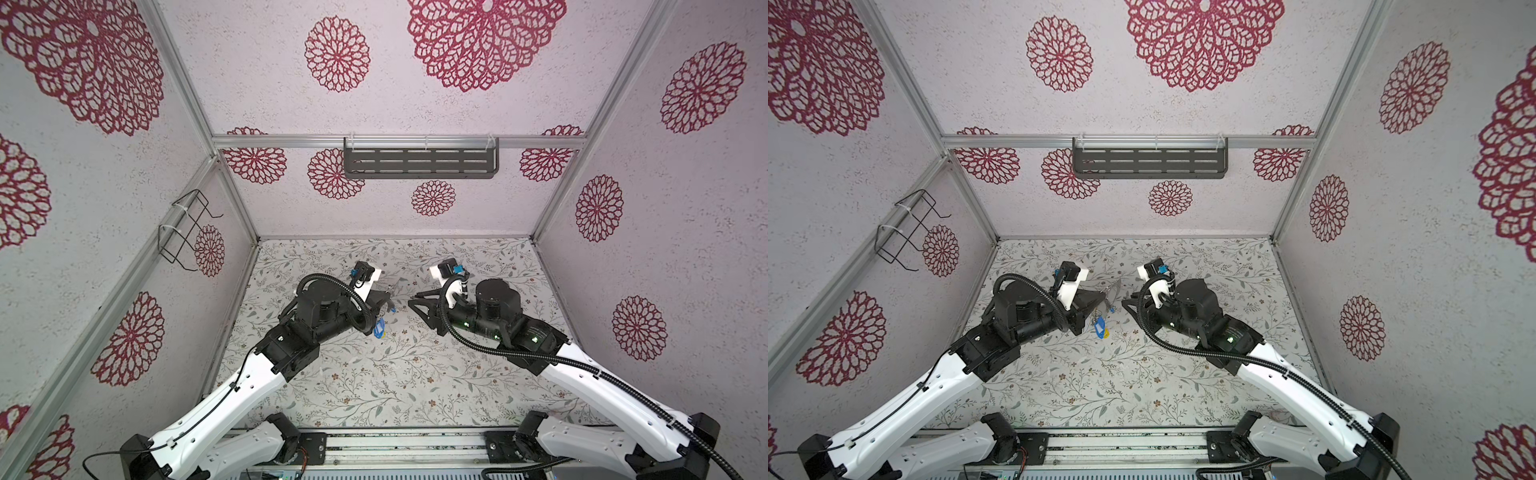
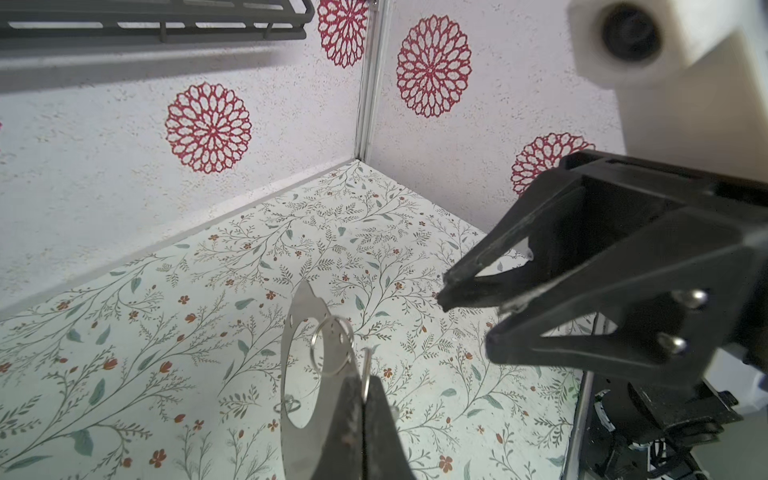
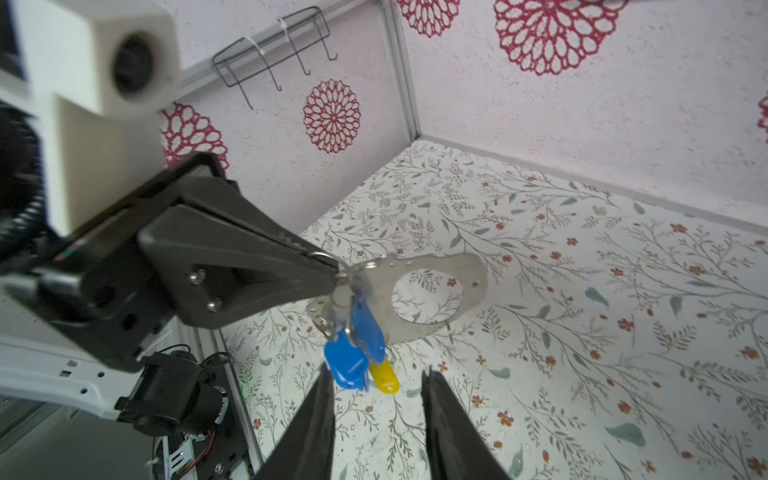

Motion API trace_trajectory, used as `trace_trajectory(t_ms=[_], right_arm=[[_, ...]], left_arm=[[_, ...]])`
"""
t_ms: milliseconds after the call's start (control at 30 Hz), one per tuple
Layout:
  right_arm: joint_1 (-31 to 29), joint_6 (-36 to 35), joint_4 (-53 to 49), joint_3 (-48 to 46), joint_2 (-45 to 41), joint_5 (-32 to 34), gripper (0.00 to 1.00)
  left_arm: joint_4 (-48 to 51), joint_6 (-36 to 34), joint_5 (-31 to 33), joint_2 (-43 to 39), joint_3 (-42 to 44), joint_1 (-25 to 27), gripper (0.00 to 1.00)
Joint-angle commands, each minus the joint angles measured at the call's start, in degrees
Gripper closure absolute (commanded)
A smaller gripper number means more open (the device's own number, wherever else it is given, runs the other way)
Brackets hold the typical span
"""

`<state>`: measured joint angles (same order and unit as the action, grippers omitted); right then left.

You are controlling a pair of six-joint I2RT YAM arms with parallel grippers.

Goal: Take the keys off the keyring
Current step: 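Grasp the ring plate with the left gripper beside the right gripper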

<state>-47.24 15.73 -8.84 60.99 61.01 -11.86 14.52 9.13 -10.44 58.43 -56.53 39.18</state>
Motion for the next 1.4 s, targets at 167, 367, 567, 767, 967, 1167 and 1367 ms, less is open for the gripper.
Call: trace_trajectory(t_ms=[167,367,567,767,967,1167,1367], right_arm=[[4.50,-0.70,-0.29,8.13,4.69,-17.29,1.00],[7.67,-0.96,-2.66,12.65,8.58,-23.26,0.89],[8.09,-0.86,-3.04,13.96,10.71,-26.05,0.81],[8.13,0.23,-1.85,12.23,10.15,-27.68,0.79],[8.13,0.42,-1.08,11.08,9.80,-28.59,0.76],[8.13,1.30,1.06,10.73,10.35,-29.64,0.74],[8.14,3.06,4.40,10.62,10.71,-30.99,0.77]], left_arm=[[0.39,1.68,-8.67,0.53,-2.12,-2.41,1.00],[1.37,2.81,-13.91,1.66,-3.90,-3.57,1.00],[-0.06,4.09,-16.61,2.29,-4.53,-3.94,1.00],[-2.44,5.44,-18.04,1.94,-3.99,-4.81,1.00],[-5.07,6.96,-19.84,1.75,-3.41,-5.73,1.00],[-5.72,7.66,-20.72,2.10,-3.50,-5.96,1.00],[-6.32,8.23,-21.18,2.47,-3.23,-6.03,1.00]])
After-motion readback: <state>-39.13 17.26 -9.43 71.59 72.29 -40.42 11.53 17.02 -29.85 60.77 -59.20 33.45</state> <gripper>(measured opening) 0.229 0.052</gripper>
